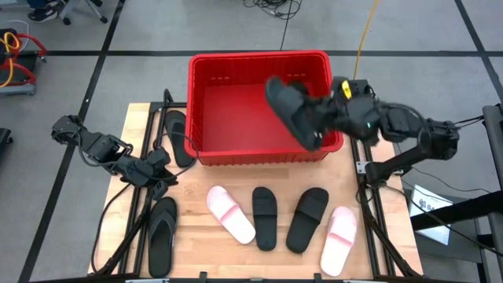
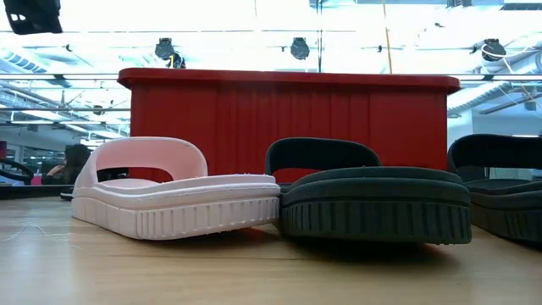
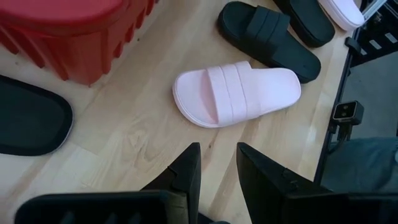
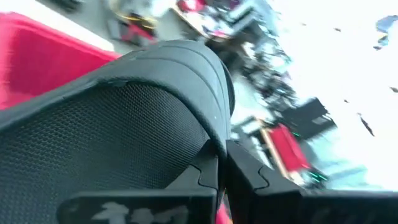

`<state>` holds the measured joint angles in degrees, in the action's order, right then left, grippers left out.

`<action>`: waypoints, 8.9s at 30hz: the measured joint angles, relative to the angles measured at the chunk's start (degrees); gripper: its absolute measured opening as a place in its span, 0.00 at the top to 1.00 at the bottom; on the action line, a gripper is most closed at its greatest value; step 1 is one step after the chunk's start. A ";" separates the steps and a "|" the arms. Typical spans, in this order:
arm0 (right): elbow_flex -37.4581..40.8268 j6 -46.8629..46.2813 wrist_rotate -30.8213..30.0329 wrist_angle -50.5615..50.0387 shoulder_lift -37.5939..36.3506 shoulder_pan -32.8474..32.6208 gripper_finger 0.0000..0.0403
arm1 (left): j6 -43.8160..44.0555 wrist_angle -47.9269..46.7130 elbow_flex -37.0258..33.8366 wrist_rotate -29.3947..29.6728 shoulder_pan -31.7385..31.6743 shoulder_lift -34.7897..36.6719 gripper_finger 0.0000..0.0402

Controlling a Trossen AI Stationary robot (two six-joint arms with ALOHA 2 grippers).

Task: Pick and place slides into bin
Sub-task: Put the black slide into the red bin, then put the left pink slide into the red bin

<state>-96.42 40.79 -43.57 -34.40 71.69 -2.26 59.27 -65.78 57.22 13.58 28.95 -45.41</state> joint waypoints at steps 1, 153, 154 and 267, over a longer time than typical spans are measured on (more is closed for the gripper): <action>0.00 1.21 -0.07 2.27 0.60 2.11 1.00 | 0.00 0.02 0.01 0.18 0.02 0.00 0.76; 30.34 -23.66 -2.22 37.41 32.53 32.49 0.58 | -25.77 28.37 0.01 17.38 0.00 1.18 0.76; 30.34 -23.66 -1.00 37.41 32.53 32.56 0.58 | -25.77 28.37 0.01 17.38 0.00 1.18 0.76; 34.60 -31.38 10.51 29.39 -6.35 -21.12 1.00 | 17.46 56.57 -37.76 -8.96 -0.33 -2.62 0.76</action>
<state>-61.82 9.41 -33.06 -5.02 65.34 -23.38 76.72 -9.21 19.46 4.62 28.62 -48.03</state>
